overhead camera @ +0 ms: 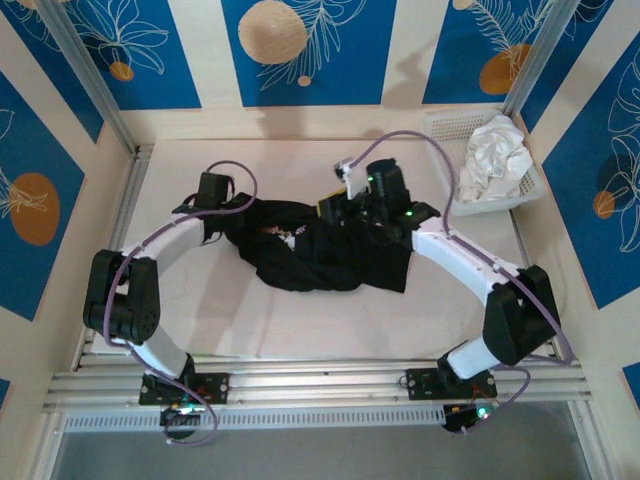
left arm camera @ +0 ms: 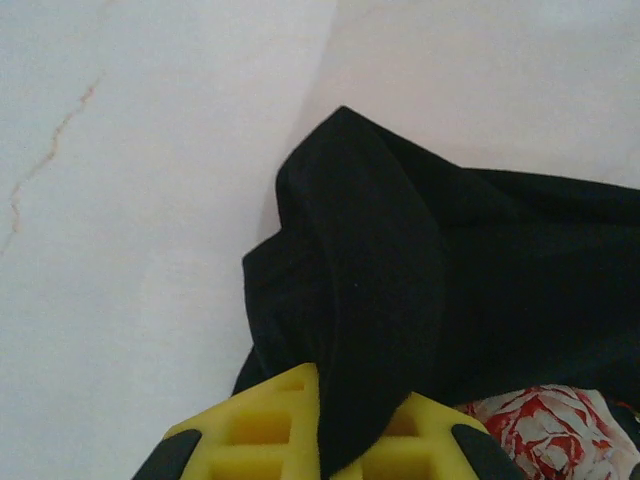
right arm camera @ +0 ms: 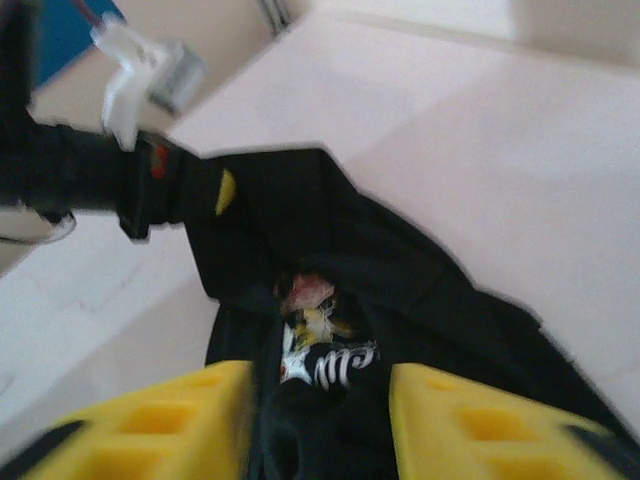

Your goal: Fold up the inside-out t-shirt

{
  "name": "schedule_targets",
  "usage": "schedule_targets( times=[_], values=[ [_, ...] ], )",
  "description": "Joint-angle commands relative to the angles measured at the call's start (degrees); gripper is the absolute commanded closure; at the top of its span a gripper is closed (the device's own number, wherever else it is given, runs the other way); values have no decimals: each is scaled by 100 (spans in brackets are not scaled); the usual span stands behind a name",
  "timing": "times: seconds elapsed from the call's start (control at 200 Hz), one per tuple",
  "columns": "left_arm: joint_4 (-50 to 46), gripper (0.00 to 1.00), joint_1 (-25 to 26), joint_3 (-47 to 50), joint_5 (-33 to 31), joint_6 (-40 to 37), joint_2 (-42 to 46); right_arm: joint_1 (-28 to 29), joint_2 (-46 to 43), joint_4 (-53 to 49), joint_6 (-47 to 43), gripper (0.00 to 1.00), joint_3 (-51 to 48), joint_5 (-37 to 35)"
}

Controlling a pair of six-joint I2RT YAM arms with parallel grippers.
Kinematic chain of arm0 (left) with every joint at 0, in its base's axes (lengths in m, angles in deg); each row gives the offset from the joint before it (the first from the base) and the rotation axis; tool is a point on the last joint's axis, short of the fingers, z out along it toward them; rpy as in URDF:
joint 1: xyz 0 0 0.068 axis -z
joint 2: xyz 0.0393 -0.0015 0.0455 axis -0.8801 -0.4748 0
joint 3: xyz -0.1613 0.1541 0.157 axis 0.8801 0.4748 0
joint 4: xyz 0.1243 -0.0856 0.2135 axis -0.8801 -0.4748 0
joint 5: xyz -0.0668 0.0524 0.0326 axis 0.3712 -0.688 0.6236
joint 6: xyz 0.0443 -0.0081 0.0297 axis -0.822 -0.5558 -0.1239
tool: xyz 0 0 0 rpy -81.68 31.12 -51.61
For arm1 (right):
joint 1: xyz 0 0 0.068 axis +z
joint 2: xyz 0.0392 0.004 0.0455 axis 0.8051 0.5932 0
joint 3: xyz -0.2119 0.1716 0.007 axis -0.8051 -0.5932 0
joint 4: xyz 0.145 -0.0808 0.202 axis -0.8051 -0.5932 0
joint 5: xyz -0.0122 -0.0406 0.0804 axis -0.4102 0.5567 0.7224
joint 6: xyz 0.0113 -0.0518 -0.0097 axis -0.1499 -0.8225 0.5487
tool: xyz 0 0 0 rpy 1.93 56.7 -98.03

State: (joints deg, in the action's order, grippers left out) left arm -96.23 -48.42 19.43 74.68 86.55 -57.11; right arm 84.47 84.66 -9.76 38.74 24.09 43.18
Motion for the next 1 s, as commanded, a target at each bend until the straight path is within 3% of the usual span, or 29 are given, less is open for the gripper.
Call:
schedule_targets(
  times=[0.0, 0.05, 0.135, 0.18, 0.245, 0.32, 0.365, 0.455, 0.595, 0.67, 0.74, 0.865, 0.925, 0.995],
  values=[
    [200, 100, -52, 4, 283, 105, 89, 243, 387, -712, -232, 34, 95, -516],
    [195, 100, -54, -4, 309, 91, 103, 325, 555, -725, -175, 27, 80, -521],
    [218, 100, -52, -5, 328, 98, 96, 417, 899, -643, -87, 29, 139, -530],
    [238, 100, -58, 4, 361, 117, 72, 432, 1058, -596, -57, 40, 243, -497],
    [248, 100, -57, 14, 416, 126, 47, 430, 1090, -517, -49, 65, 384, -465],
    [187, 100, -58, 34, 324, 111, 43, 342, 794, -478, -84, 90, 447, -321],
    [122, 100, -73, 72, 135, 100, 69, 232, 452, -432, -84, 100, 403, -186],
    [131, 100, -285, 273, -40, 267, 179, -195, -299, -153, 75, 100, 100, 388],
    [552, 100, -800, 742, 623, 749, 381, -579, -716, 374, 362, 100, -405, 1276],
    [635, 82, -712, 876, 789, 731, 543, -580, -598, 379, 357, 100, -514, 1370],
    [657, 60, -531, 1023, 892, 695, 785, -597, -474, 402, 367, 100, -579, 1385],
    [721, 30, 107, 1315, 765, 419, 1404, -641, -346, 442, 351, 100, -636, 1393],
    [752, 23, 527, 1370, 669, 203, 1612, -665, -304, 416, 335, 100, -611, 1399],
    [960, 21, 1001, 1359, 994, -70, 1646, -682, -261, 397, 331, 100, -582, 1400]
  ],
)
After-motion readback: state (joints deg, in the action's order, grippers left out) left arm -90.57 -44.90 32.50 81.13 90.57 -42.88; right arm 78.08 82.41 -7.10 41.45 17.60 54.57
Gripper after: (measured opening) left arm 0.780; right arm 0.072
